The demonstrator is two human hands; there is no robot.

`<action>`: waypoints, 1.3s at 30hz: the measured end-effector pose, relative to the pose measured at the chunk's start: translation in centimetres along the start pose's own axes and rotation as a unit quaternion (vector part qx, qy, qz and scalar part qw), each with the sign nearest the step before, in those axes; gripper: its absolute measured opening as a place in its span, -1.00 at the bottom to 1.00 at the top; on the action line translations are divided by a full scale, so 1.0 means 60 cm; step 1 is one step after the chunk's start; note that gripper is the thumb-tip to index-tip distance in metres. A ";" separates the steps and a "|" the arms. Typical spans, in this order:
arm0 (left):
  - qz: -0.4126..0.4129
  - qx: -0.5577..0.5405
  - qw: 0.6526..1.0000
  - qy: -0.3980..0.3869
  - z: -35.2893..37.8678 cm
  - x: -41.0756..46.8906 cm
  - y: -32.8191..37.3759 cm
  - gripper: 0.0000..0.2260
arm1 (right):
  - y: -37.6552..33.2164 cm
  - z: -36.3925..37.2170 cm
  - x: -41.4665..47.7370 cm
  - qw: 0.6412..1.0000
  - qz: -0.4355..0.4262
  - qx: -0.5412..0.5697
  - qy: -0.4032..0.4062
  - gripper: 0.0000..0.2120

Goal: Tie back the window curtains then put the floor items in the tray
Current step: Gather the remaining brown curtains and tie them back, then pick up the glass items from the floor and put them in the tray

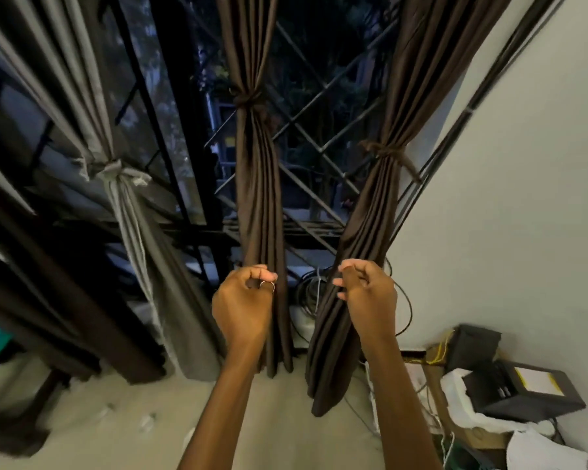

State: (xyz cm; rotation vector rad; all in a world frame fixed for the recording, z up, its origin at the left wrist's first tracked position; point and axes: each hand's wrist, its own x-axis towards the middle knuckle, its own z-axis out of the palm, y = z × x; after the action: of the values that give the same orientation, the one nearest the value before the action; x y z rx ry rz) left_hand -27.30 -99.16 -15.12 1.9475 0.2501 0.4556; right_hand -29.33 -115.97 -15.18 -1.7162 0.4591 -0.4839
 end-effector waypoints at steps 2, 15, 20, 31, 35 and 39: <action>-0.024 0.009 1.000 0.000 -0.020 -0.012 -0.022 -0.79 | 0.017 0.020 -0.016 0.999 0.018 0.001 -0.029 -0.84; -0.073 -0.019 0.993 0.088 -0.198 -0.024 -0.094 -0.67 | -0.022 0.157 -0.115 0.988 -0.007 0.003 -0.152 -0.86; -0.110 -0.043 0.986 0.121 -0.292 -0.009 -0.135 -0.69 | -0.057 0.239 -0.188 0.981 -0.014 0.005 -0.192 -0.87; -0.161 -0.027 0.967 0.198 -0.550 0.031 -0.252 -0.78 | -0.105 0.454 -0.437 0.966 -0.049 -0.019 -0.254 -0.88; -0.202 -0.067 0.952 0.219 -0.618 0.041 -0.294 -0.89 | -0.116 0.513 -0.492 0.957 -0.051 -0.021 -0.283 -0.89; -0.210 -0.061 0.949 0.226 -0.661 0.054 -0.329 -0.87 | -0.115 0.565 -0.522 0.946 -0.055 -0.024 -0.320 -0.88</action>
State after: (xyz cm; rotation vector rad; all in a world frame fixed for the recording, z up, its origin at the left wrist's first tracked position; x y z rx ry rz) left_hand -40.53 -56.89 -18.29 1.5883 0.8921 0.6104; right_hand -36.47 -69.91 -16.67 -1.8353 -0.0973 0.0250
